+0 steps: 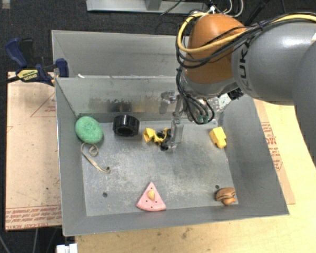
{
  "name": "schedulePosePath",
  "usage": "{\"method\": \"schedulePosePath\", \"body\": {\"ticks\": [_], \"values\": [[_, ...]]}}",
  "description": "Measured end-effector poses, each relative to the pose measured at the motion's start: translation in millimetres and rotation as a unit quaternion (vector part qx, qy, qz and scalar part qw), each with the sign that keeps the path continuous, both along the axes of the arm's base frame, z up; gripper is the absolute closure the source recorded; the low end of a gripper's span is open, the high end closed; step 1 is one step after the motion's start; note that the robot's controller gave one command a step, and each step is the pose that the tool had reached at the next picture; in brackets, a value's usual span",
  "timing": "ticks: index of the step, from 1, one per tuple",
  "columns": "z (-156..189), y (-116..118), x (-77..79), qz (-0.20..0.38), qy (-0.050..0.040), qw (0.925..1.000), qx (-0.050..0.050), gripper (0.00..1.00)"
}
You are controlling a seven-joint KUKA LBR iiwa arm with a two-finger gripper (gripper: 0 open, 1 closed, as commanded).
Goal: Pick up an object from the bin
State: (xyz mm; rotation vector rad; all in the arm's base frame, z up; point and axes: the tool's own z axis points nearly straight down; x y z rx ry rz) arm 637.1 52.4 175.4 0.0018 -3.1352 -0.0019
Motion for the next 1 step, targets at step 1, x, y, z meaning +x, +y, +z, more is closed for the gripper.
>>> {"method": "schedulePosePath", "body": {"ticks": [1], "values": [[5.1, -0.2, 1.6, 0.0, -0.0041, 1.0, 0.0, 0.0]]}}
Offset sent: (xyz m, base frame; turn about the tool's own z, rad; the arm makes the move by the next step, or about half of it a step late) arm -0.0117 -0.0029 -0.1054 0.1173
